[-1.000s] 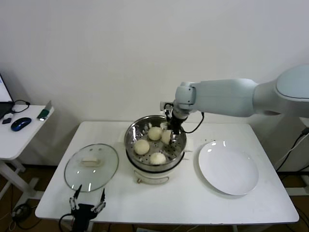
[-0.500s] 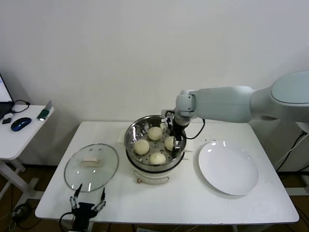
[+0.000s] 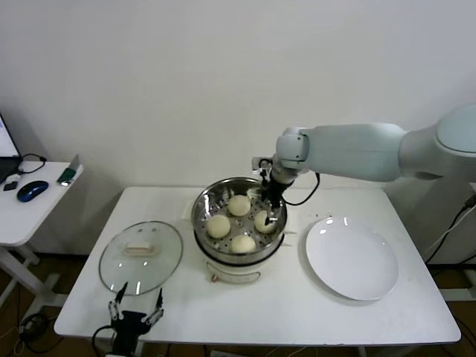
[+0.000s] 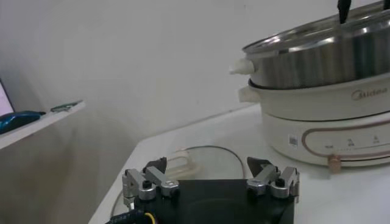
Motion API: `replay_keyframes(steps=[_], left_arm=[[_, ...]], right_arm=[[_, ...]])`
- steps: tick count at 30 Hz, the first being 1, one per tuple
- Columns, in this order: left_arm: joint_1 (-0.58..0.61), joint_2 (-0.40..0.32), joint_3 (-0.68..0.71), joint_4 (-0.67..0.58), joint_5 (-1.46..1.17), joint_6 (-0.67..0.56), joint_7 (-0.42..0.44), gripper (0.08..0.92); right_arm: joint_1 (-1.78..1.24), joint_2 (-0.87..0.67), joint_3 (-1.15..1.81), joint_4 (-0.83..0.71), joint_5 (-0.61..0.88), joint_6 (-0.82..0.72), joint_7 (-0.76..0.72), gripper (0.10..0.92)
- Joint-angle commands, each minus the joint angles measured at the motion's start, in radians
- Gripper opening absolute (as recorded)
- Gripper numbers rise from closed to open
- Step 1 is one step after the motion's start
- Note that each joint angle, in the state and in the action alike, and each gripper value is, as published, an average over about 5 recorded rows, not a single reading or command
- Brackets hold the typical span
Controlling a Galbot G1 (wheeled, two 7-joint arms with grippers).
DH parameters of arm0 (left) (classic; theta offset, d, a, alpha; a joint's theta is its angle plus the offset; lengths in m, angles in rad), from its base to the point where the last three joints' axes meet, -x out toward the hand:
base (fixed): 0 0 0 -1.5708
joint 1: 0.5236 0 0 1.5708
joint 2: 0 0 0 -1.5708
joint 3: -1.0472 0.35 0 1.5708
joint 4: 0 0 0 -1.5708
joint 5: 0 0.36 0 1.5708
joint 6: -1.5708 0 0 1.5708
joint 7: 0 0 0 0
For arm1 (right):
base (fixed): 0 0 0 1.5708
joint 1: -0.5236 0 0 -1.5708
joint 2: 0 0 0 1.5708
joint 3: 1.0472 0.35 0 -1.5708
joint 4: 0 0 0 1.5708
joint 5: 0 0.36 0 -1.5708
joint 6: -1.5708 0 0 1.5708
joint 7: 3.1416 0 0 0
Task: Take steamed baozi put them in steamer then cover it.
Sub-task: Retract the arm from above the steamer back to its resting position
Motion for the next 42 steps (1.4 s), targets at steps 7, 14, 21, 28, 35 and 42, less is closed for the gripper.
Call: replay_keyframes(steps=[7, 14, 21, 28, 35, 42], left_arm=[[-0.028, 0.002, -0.023, -0.007, 0.004, 0.011, 0.000, 0.823], [-0.053, 0.003, -0.046, -0.025, 0.000, 0.024, 0.004, 0.823], [-0.072, -0.002, -0.055, -0.037, 0.000, 0.028, 0.005, 0.823], [-0.080, -0.010, -0.065, -0.049, 0.020, 0.032, 0.006, 0.823], [-0.092, -0.014, -0.072, -0.055, 0.080, 0.048, 0.007, 0.823], [-0.124, 0.001, -0.088, -0.055, 0.328, 0.081, 0.027, 0.823]], right_arm=[[0.013, -0.337, 0.124, 0.145, 0.031, 0.246, 0.297, 0.823], [-0.209, -0.628, 0.344, 0.292, -0.053, 0.400, 0.485, 0.823], [-0.734, -0.821, 0.849, 0.377, -0.153, 0.487, 0.594, 0.823], [-1.310, -0.818, 1.465, 0.395, -0.250, 0.543, 0.658, 0.823], [-1.728, -0.656, 1.981, 0.421, -0.320, 0.528, 0.656, 0.823], [-1.982, -0.463, 2.228, 0.472, -0.396, 0.470, 0.652, 0.823]])
